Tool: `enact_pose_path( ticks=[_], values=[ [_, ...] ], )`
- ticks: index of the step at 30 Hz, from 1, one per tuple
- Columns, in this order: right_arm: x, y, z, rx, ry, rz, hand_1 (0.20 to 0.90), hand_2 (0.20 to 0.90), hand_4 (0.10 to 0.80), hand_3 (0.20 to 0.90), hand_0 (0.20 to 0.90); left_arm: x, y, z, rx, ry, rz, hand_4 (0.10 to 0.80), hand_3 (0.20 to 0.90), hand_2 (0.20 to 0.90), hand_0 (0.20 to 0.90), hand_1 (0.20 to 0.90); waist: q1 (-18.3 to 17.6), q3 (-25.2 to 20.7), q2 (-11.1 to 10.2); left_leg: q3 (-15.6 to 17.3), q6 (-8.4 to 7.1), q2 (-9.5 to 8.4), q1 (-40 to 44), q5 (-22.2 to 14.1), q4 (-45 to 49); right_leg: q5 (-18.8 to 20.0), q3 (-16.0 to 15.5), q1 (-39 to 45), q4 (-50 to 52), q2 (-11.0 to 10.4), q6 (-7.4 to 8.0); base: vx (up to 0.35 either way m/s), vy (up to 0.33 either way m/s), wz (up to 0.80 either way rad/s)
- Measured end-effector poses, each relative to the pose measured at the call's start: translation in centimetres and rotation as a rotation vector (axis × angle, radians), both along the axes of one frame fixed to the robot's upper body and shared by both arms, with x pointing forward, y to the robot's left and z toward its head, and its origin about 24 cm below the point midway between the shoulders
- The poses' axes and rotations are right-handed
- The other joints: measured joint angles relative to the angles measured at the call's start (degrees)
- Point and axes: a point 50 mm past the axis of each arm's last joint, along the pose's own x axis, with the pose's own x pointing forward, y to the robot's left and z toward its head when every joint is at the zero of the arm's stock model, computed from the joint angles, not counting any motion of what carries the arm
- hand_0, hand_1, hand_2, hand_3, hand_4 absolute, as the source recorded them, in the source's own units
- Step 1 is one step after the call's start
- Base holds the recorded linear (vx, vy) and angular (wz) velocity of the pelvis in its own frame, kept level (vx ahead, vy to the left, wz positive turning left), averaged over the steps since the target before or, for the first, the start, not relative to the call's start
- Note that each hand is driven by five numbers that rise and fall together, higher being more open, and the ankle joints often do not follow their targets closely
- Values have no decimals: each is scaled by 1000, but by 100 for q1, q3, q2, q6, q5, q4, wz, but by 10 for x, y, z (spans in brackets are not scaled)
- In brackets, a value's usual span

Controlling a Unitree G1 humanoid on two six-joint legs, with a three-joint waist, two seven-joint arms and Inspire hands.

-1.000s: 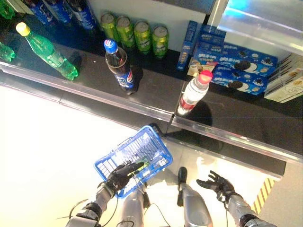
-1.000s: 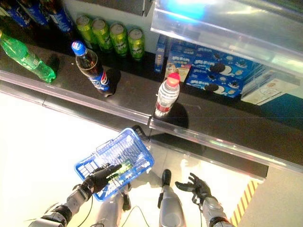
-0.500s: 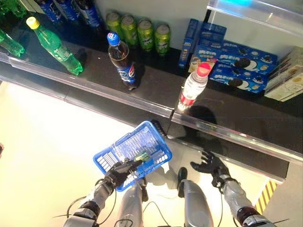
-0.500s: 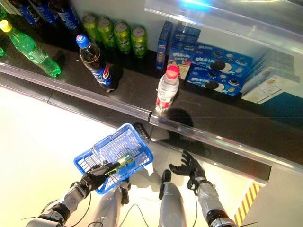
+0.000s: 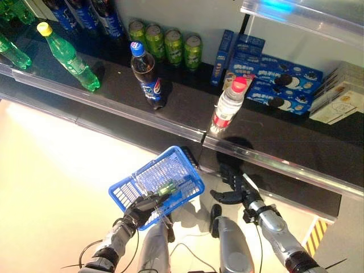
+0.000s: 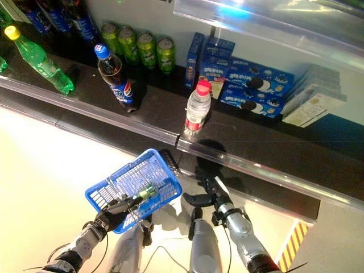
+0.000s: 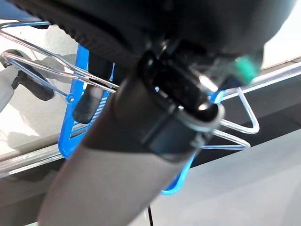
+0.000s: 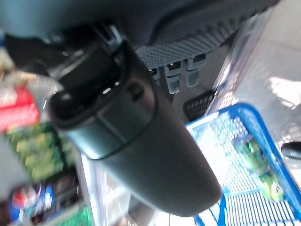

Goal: Pick up the drink and place into the basket.

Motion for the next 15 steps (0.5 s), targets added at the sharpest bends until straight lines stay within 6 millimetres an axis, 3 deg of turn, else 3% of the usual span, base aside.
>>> enact_pose_path(
  ticks=[8, 15],
  values=[
    [0, -1, 30, -29, -99, 114, 900, 900, 800, 900, 900, -9, 1, -4, 0, 17, 6, 100, 200, 300, 300, 300, -5, 18, -24, 11, -2, 30, 219, 1, -17, 10, -41, 259, -90, 25, -5, 63, -14, 0],
    [-8, -1, 44, 52, -152, 93, 900, 900, 800, 900, 900, -19, 5, -9, -8, 39, 31, 100, 200, 300, 300, 300, -18, 19, -22, 29, -53, 79, 453, -70, -23, -24, -103, 561, -198, 21, 15, 116, -6, 2]
  ],
)
